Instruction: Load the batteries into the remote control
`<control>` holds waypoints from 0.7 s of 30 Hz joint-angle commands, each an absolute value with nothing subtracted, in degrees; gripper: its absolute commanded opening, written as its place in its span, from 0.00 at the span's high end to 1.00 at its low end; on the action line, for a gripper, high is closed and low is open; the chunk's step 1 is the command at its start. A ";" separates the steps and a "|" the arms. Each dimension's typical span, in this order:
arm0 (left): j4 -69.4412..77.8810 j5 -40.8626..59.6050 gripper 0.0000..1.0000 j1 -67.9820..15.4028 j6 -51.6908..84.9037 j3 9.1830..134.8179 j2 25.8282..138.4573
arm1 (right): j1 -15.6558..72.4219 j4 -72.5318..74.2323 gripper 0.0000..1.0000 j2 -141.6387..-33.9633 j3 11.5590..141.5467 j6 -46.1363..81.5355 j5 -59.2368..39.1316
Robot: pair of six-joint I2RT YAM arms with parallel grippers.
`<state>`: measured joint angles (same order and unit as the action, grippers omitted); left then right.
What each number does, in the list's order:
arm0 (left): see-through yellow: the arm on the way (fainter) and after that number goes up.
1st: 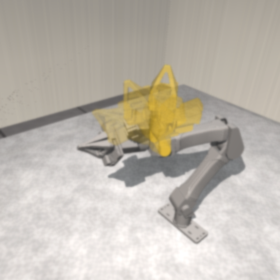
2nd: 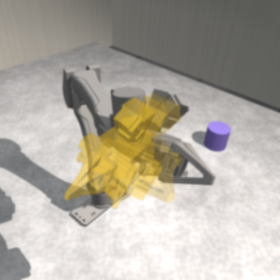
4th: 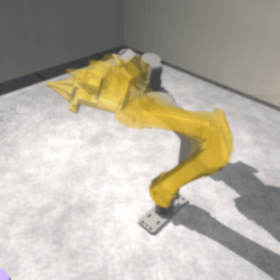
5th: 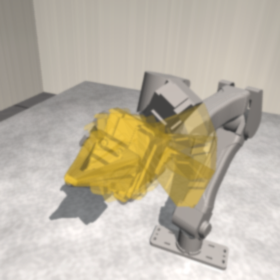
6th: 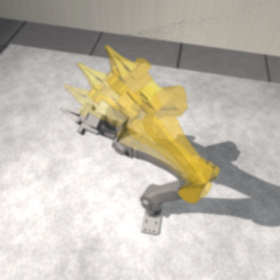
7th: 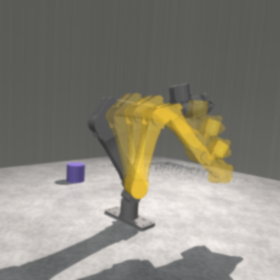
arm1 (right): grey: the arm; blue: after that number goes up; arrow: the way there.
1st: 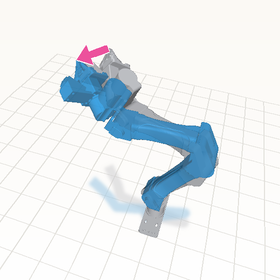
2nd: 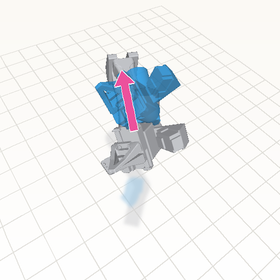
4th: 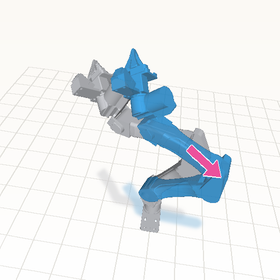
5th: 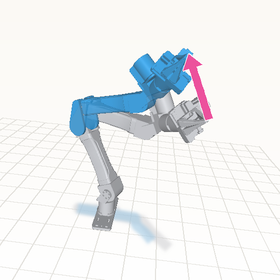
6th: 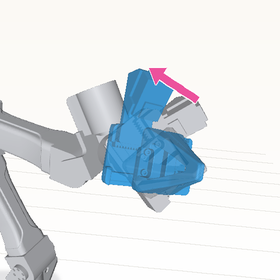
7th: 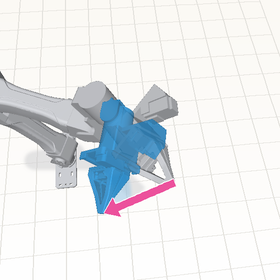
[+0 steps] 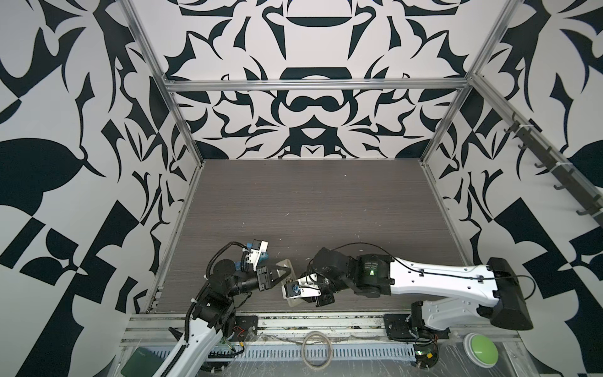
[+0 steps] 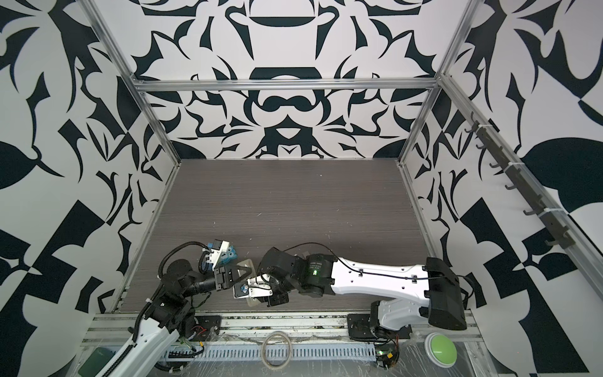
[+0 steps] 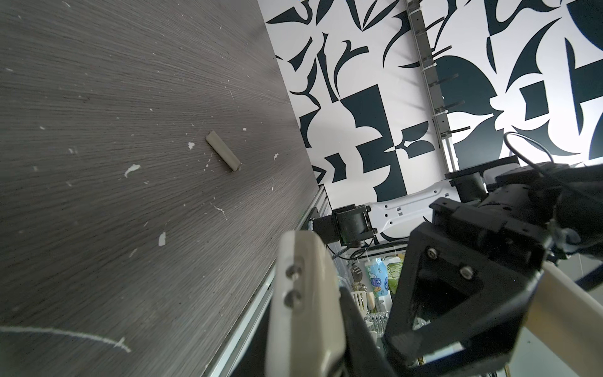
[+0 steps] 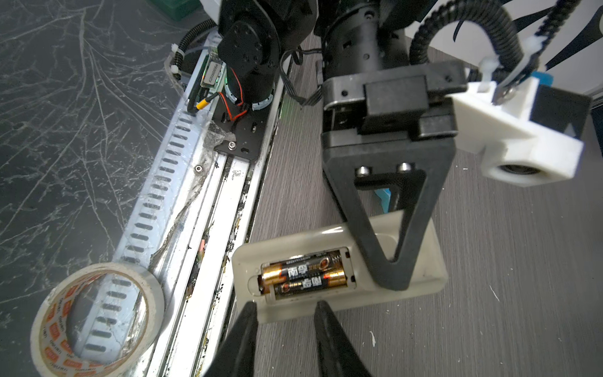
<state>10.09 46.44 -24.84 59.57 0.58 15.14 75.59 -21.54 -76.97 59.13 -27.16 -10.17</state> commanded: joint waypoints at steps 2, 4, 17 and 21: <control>12.48 47.35 1.00 -25.08 59.28 -0.09 15.27 | 75.87 -20.30 0.66 -78.13 60.05 -27.29 -11.50; 12.48 47.33 1.00 -25.05 59.37 -0.09 15.21 | 75.86 -20.30 0.66 -78.62 60.29 -27.42 -11.79; 12.48 47.37 1.00 -25.05 59.41 -0.09 15.12 | 75.94 -19.52 0.67 -80.75 60.99 -27.59 -12.31; 12.48 47.31 1.00 -25.06 59.42 -0.09 15.16 | 75.94 -19.03 0.68 -80.56 60.94 -27.61 -12.41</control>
